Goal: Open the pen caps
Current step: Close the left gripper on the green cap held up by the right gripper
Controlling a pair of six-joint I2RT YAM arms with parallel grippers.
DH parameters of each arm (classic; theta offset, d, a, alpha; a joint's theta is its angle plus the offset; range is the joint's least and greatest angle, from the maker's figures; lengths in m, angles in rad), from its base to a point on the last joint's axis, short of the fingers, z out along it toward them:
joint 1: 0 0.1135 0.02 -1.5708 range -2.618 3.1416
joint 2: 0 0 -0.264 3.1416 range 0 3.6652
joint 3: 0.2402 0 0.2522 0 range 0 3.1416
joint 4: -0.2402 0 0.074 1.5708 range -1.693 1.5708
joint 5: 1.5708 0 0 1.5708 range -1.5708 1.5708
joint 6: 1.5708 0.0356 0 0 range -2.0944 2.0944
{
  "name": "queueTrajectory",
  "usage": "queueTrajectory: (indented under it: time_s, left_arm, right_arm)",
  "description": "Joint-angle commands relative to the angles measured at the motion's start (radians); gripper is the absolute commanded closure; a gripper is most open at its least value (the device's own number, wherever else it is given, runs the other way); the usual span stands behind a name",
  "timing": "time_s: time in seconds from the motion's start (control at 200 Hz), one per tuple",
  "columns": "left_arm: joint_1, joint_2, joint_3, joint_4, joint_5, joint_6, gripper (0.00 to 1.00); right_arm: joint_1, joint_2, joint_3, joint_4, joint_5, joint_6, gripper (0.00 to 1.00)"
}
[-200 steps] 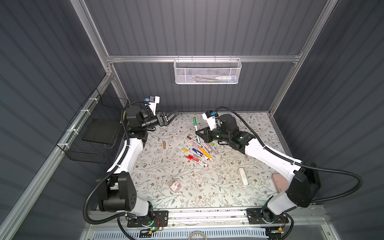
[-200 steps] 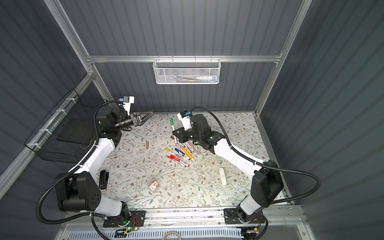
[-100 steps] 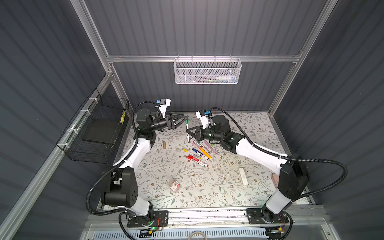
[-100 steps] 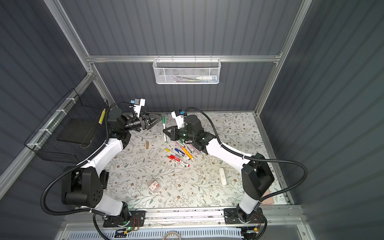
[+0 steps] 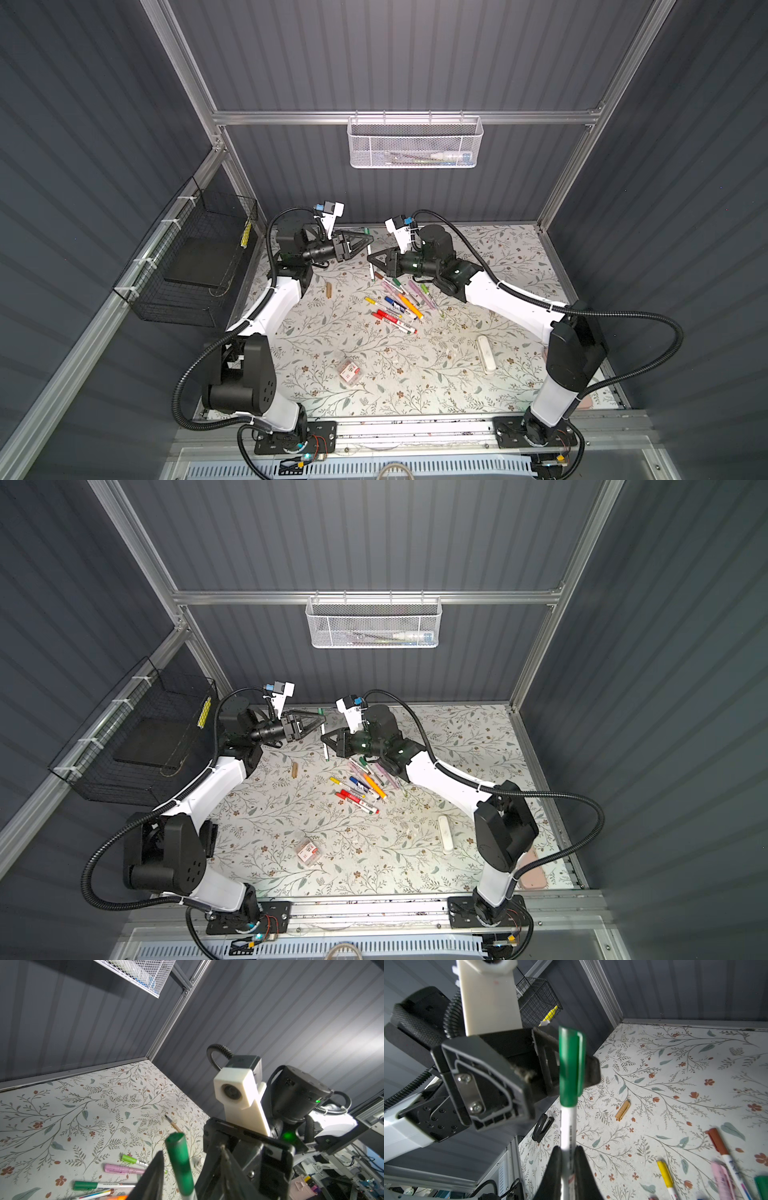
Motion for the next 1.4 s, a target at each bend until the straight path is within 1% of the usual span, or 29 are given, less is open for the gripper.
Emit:
queueTrajectory:
  time_s: [0.0,0.085,0.165,0.23,0.31,0.36,0.575,0.75,0.821,0.881,0.966,1.081,1.231,1.271,1.376,1.396]
  left_arm:
    - [0.001,-0.005,-0.007,0.104,0.007,-0.12,0.61]
    - [0.001,0.002,-0.02,0.167,0.003,-0.167,0.68]
    - [0.001,0.006,-0.013,0.144,0.007,-0.155,0.72]
    - [0.001,0.004,-0.013,0.106,0.008,-0.139,0.73]
    - [-0.004,-0.003,-0.028,0.118,0.009,-0.139,0.73]
    - [-0.004,-0.002,-0.029,0.119,0.009,-0.14,0.75]
    - [-0.004,-0.003,-0.03,0.1,0.0,-0.118,0.94]
    - [-0.004,-0.006,-0.02,0.09,-0.002,-0.116,1.0]
    - [-0.004,-0.003,-0.026,0.118,-0.009,-0.132,1.0]
    - [-0.004,-0.001,-0.019,0.121,-0.009,-0.143,1.0]
    - [-0.004,-0.001,-0.02,0.138,-0.009,-0.162,1.0]
    - [-0.004,0.0,-0.029,0.164,-0.013,-0.17,1.0]
    - [-0.004,-0.007,-0.039,0.159,-0.009,-0.162,1.0]
    - [-0.004,-0.009,-0.046,0.168,-0.011,-0.16,1.0]
    - [-0.004,-0.01,-0.038,0.157,-0.012,-0.151,1.0]
    - [-0.004,-0.01,-0.036,0.157,-0.009,-0.152,1.0]
  right_arm:
    - [-0.001,0.011,0.022,0.008,-0.004,-0.031,1.0]
    - [-0.001,0.013,0.019,0.008,-0.005,-0.041,1.0]
    - [-0.001,0.006,0.009,0.018,0.008,-0.036,1.0]
    - [0.0,0.001,0.005,0.024,0.005,-0.035,1.0]
    - [0.001,0.007,0.011,0.022,0.0,-0.042,1.0]
    - [0.002,0.01,0.015,0.016,0.001,-0.045,1.0]
    - [0.002,0.017,0.027,0.002,-0.01,-0.055,1.0]
    - [0.004,0.008,0.023,0.002,-0.008,-0.047,1.0]
    - [0.004,0.017,0.028,0.005,-0.011,-0.039,0.87]
    - [0.004,0.027,0.034,0.008,-0.011,-0.021,0.8]
    - [0.005,0.04,0.039,0.027,-0.031,-0.003,0.76]
    - [0.005,0.064,0.062,0.019,-0.04,0.002,0.76]
    - [0.006,0.072,0.08,0.017,-0.047,0.007,0.79]
    - [0.005,0.08,0.091,0.011,-0.055,0.008,0.83]
    - [0.005,0.092,0.104,-0.002,-0.055,0.018,1.0]
    - [0.005,0.089,0.101,-0.004,-0.051,0.019,1.0]
